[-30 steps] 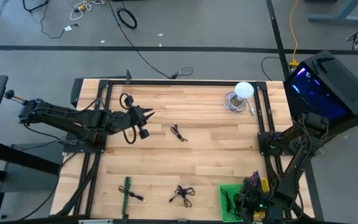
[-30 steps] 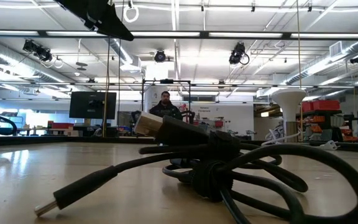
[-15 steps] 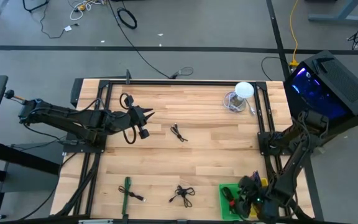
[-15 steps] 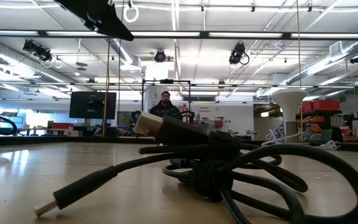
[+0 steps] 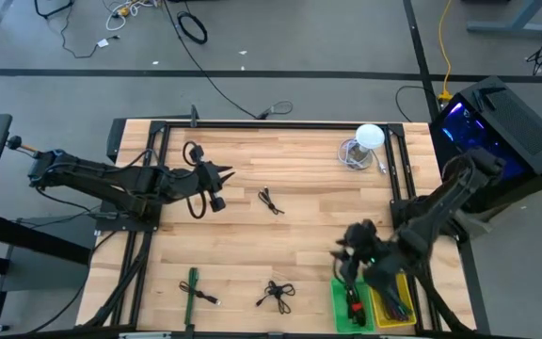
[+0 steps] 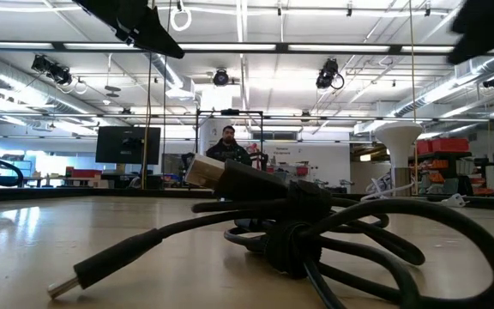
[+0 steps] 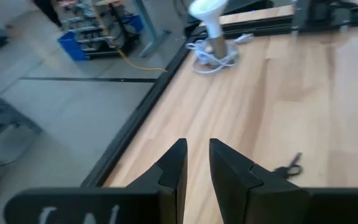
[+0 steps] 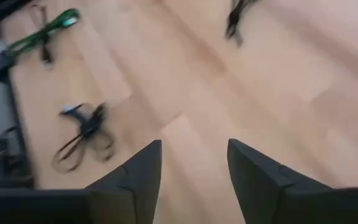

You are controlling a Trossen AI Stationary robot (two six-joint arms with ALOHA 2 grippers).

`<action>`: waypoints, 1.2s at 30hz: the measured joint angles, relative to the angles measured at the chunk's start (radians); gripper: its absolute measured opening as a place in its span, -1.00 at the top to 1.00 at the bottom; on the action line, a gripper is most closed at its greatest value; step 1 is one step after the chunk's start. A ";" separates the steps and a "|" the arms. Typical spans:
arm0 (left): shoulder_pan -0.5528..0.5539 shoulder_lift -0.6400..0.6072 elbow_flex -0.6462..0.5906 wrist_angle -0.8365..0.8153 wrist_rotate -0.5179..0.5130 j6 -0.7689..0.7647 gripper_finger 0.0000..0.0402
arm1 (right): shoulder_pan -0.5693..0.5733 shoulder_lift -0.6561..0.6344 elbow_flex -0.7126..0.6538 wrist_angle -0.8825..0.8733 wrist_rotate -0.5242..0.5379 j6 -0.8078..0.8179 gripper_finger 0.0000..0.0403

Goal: Pick & Place USB Port
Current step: Put the black charger cable into the green basket

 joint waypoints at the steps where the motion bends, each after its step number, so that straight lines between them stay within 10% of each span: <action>1: 0.003 0.010 0.000 0.014 0.015 0.000 0.64 | -0.026 -0.004 0.000 0.000 0.000 -0.045 0.10; 16: 0.134 0.489 0.015 0.262 0.414 0.157 0.60 | -0.256 -0.015 0.000 0.119 0.007 -0.513 0.14; 36: 0.145 0.912 0.393 -0.048 0.428 0.392 -0.02 | -0.262 -0.015 0.000 0.128 0.008 -0.565 0.14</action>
